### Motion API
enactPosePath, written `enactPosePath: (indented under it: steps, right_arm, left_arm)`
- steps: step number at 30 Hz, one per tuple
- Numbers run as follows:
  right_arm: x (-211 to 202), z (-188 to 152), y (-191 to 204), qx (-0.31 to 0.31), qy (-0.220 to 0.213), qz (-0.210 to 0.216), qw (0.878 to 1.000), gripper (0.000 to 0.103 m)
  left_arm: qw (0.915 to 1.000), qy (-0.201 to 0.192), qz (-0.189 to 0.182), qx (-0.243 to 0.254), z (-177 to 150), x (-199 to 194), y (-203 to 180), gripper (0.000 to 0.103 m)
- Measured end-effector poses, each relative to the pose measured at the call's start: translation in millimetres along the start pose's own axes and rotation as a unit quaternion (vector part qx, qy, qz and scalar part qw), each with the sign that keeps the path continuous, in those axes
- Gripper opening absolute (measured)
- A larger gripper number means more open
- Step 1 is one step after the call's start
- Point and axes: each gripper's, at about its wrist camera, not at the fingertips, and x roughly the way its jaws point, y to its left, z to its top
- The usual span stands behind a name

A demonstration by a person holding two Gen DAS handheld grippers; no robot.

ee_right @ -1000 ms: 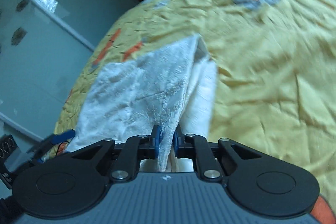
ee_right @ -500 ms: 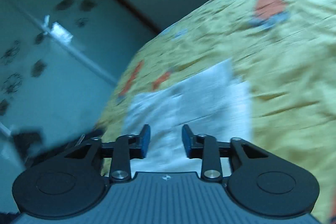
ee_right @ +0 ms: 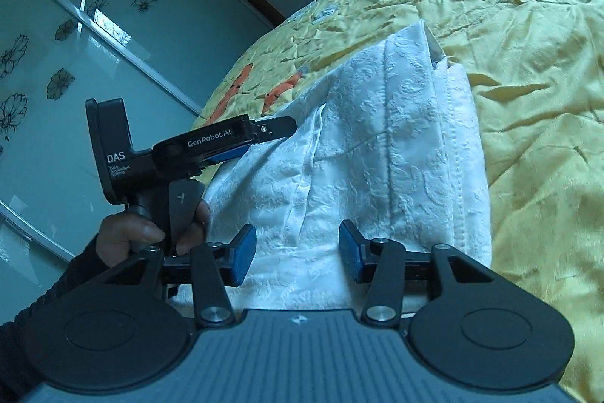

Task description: Fold towel

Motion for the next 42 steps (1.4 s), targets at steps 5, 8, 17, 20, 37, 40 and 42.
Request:
enactPosePath:
  steps: [5,8,17,20,37,40,42]
  right_arm:
    - [0,-2,9,0.008,-0.026,-0.021,0.999,0.048]
    - [-8,-3,14,0.016,-0.035,-0.019,0.999,0.058]
    - [-49,23,-29,0.083,-0.063,-0.022,0.994,0.073]
    - [-42,32,-42,0.084,-0.041,-0.077,0.993,0.074]
    - [-38,38,-61,0.096,-0.060,-0.067,0.991,0.074]
    - [-32,45,-56,0.075,-0.053,-0.081,0.993,0.074]
    - [-25,51,-57,0.066,-0.047,-0.081,0.993,0.074]
  left_arm:
    - [1.0000,-0.002,0.000,0.002,2,-2,-1,0.103]
    - [0.9999,-0.008,0.008,0.003,2,-15,0,0.102]
    - [0.9995,0.003,0.023,-0.020,-2,-59,37,0.102]
    - [0.9974,0.023,0.014,-0.067,-8,-57,60,0.102]
    - [0.9970,0.029,0.030,-0.065,-24,-50,68,0.103]
    - [0.9969,0.032,0.023,-0.067,-24,-52,68,0.103]
    - [0.9961,0.038,0.000,-0.080,-24,-54,69,0.101]
